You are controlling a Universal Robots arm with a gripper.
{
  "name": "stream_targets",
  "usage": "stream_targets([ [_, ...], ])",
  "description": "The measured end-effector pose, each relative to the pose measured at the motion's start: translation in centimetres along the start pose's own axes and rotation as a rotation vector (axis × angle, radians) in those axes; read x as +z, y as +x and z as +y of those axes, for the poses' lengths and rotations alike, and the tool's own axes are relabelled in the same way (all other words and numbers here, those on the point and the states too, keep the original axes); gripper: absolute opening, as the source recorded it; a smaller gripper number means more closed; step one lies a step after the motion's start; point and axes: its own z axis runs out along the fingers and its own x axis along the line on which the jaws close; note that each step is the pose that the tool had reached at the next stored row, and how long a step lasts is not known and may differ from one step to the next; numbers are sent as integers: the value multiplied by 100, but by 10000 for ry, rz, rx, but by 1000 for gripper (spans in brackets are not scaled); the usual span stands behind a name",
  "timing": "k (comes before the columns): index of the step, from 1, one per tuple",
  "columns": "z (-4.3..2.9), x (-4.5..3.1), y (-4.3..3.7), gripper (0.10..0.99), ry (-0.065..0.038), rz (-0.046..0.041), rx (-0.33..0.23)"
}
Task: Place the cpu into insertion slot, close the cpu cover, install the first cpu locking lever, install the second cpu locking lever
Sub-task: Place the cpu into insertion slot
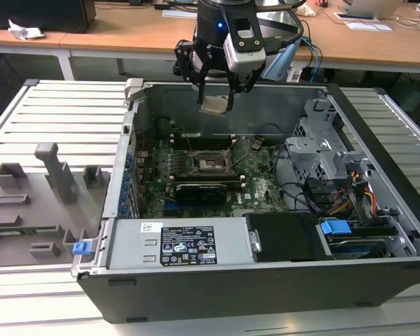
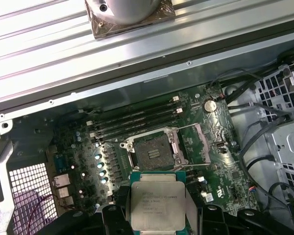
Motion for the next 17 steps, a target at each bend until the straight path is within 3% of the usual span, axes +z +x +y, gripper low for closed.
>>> stream_targets([
  [17, 0, 4, 0, 537, -12, -55, 615],
])
